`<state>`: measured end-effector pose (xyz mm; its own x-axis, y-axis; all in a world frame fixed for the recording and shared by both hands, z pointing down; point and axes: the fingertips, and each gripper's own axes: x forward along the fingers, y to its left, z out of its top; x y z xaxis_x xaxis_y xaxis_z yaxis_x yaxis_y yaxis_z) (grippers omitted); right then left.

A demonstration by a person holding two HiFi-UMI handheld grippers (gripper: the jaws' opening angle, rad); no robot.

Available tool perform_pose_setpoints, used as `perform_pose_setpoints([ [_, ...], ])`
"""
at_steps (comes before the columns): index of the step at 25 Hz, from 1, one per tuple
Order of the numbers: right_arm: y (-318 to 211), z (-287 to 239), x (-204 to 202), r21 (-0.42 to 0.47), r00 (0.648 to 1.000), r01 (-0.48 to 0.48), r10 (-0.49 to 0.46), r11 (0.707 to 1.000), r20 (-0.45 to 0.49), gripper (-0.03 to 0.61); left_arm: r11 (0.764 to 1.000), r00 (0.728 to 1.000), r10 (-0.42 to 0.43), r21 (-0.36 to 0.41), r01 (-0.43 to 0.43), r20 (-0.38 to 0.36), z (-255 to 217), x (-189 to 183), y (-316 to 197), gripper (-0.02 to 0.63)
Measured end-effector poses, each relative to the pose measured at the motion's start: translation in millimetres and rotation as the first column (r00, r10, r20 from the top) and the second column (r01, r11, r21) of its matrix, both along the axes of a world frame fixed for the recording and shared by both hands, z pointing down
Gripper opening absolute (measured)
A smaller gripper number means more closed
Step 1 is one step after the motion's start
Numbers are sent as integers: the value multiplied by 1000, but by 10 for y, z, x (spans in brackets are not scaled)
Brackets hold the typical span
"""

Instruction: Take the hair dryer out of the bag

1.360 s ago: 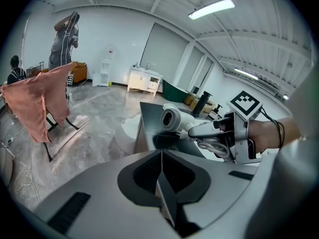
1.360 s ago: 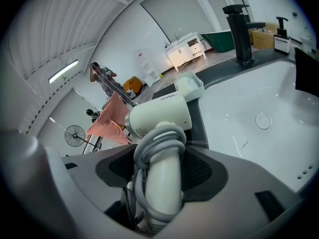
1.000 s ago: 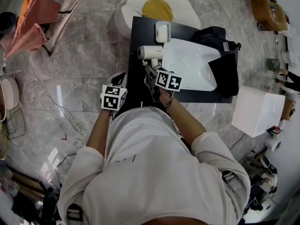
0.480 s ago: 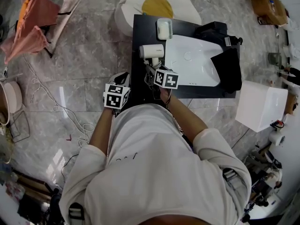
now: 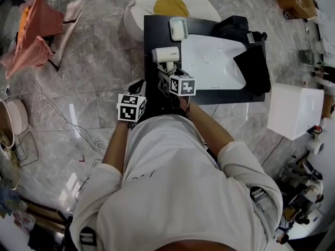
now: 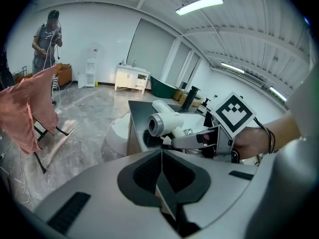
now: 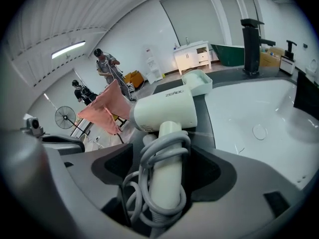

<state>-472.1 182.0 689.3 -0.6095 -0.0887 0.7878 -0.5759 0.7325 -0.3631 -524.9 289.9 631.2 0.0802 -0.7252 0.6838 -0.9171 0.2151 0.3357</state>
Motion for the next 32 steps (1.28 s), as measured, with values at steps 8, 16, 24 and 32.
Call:
perform_pose_setpoints([
  [8, 23, -183, 265, 63, 994, 87, -91, 994, 60, 348, 999, 1000, 14, 46, -15, 2, -177, 246, -268, 25],
  [16, -219, -482, 864, 97, 987, 124, -132, 988, 89, 159, 996, 998, 56, 73, -54, -23, -369, 852, -719, 25],
  [24, -746, -746, 1677, 195, 989, 37, -64, 980, 135, -3, 989, 991, 134, 68, -134, 7, -426, 1516, -1251, 25],
  [32, -1229, -1162, 2273, 310, 981, 5, -65, 951, 184, -3, 985, 989, 142, 91, -144, 26, -576, 2083, -1726, 23],
])
